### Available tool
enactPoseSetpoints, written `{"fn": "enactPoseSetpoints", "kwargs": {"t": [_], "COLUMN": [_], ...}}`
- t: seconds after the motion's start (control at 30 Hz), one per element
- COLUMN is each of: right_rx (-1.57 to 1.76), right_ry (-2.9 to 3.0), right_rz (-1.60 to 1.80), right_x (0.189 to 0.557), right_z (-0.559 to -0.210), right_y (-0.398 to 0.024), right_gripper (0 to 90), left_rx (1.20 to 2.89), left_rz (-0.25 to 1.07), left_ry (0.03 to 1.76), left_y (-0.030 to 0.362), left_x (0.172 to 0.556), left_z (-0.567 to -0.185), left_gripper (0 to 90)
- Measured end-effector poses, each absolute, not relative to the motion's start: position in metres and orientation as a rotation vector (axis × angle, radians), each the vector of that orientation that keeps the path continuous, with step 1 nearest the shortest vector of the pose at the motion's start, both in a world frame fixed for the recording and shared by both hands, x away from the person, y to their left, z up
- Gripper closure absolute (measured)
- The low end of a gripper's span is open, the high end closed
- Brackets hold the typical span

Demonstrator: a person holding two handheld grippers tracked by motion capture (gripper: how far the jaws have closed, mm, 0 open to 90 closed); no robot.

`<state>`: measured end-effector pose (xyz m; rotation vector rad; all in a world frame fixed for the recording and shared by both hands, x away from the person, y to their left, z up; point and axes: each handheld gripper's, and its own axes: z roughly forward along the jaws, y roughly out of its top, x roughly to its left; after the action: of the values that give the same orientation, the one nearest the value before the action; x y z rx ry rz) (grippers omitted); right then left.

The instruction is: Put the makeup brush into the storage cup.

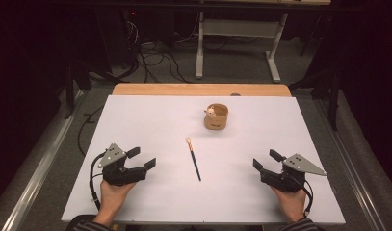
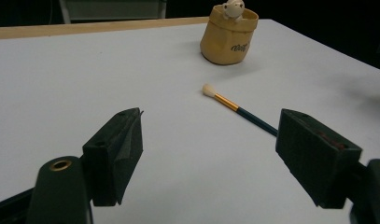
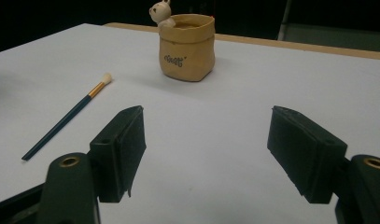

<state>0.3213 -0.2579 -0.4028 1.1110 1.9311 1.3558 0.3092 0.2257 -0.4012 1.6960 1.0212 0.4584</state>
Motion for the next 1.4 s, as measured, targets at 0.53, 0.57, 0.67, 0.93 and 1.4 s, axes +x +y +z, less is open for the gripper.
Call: {"fn": "enactPoseSetpoints", "kwargs": {"t": [0.53,0.57,0.67,0.93,1.4], "right_rx": [1.111,1.114,1.116,1.121,1.114], "right_ry": [1.943,1.944,1.945,1.945,1.95], "right_rz": [1.361,1.361,1.36,1.36,1.353], "right_x": [0.32,0.32,0.32,0.32,0.321], "right_z": [-0.402,-0.402,-0.402,-0.402,-0.403], "right_y": [-0.258,-0.258,-0.258,-0.258,-0.257], "right_gripper": [30.3,30.3,30.2,30.2,30.2], "left_rx": [1.718,1.717,1.721,1.72,1.72], "left_rz": [0.429,0.427,0.426,0.417,0.405], "left_ry": [0.995,0.995,0.989,0.965,0.954], "left_y": [0.213,0.213,0.212,0.203,0.188], "left_x": [0.309,0.309,0.309,0.312,0.324], "left_z": [-0.398,-0.397,-0.396,-0.39,-0.385], "left_gripper": [23.5,23.4,23.3,22.5,23.1]}}
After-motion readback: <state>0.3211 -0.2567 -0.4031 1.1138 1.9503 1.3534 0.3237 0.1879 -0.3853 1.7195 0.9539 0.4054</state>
